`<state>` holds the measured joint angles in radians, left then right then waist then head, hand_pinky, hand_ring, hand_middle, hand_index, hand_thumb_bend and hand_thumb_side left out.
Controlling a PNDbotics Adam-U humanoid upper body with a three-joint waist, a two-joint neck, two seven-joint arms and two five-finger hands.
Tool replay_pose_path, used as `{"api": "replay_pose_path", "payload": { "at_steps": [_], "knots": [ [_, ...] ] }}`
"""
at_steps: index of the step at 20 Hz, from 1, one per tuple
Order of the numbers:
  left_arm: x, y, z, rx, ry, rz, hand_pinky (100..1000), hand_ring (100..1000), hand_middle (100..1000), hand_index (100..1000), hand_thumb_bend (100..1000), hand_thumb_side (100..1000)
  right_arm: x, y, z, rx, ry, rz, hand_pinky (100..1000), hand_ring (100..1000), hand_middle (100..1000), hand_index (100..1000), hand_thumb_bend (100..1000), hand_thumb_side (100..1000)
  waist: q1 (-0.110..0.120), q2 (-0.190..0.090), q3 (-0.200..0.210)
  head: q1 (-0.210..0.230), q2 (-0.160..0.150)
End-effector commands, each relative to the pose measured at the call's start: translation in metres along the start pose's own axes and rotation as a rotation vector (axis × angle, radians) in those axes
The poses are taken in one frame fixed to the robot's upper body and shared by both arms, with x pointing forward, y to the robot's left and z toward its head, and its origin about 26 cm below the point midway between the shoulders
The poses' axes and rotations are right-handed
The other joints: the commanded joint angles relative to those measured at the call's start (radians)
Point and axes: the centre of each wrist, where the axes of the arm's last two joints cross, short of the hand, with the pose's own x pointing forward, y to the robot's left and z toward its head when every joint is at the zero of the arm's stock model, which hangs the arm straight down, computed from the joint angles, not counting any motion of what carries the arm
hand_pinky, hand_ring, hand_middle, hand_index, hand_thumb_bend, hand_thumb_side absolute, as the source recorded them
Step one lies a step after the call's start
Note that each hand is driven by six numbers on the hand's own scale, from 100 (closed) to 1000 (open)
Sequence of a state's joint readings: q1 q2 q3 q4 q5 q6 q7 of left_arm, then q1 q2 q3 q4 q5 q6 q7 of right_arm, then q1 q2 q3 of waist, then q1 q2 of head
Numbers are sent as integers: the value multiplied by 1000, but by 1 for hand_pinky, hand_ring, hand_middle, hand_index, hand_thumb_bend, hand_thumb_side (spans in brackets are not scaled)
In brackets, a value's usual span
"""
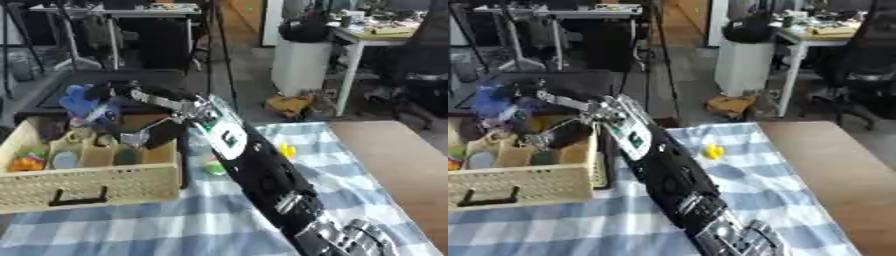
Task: Pick up objects from table and place into drawer.
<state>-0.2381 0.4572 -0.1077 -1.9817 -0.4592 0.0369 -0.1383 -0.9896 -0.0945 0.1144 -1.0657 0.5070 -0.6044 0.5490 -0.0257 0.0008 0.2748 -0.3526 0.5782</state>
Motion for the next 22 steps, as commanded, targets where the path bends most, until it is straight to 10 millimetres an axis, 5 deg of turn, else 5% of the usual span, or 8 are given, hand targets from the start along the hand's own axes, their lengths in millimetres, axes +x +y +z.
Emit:
{"api": "replay_pose_path", "payload": {
  "at_steps": [1, 5, 6, 9, 11, 13, 22],
  "knots": [
    [4, 8, -1, 12, -18, -25, 100, 100, 100, 651, 213, 1000, -1, -17, 6, 110, -68, 63, 1000, 959, 941, 965, 100, 554, 8, -9, -2, 2, 3],
    [4, 8, -1, 12, -17, -26, 100, 100, 100, 651, 212, 1000, -2, -20, 9, 117, -64, 52, 1000, 958, 874, 923, 100, 595, 6, -8, -2, 2, 4],
    [4, 8, -1, 12, -17, -26, 100, 100, 100, 650, 212, 1000, -2, -21, 9, 115, -63, 53, 1000, 925, 773, 885, 100, 568, 6, -8, -2, 2, 4],
    [3, 8, -1, 13, -16, -27, 100, 100, 100, 650, 213, 1000, 0, -25, 11, 77, -63, 76, 919, 672, 516, 739, 100, 378, 6, -8, -2, 2, 3],
    [3, 8, -1, 14, -16, -27, 100, 100, 100, 650, 213, 1000, 0, -26, 11, 46, -59, 97, 894, 592, 443, 697, 100, 231, 5, -9, -2, 2, 3],
    [4, 8, -1, 13, -16, -26, 100, 100, 100, 651, 213, 1000, 0, -24, 9, 28, -53, 117, 893, 602, 345, 653, 100, 198, 4, -9, -1, 1, 2],
    [4, 7, -1, 2, -19, -30, 100, 100, 100, 646, 204, 1000, -1, -25, 12, -50, -27, 148, 887, 613, 349, 665, 100, 202, 2, -11, -5, 3, 3]
  ]
}}
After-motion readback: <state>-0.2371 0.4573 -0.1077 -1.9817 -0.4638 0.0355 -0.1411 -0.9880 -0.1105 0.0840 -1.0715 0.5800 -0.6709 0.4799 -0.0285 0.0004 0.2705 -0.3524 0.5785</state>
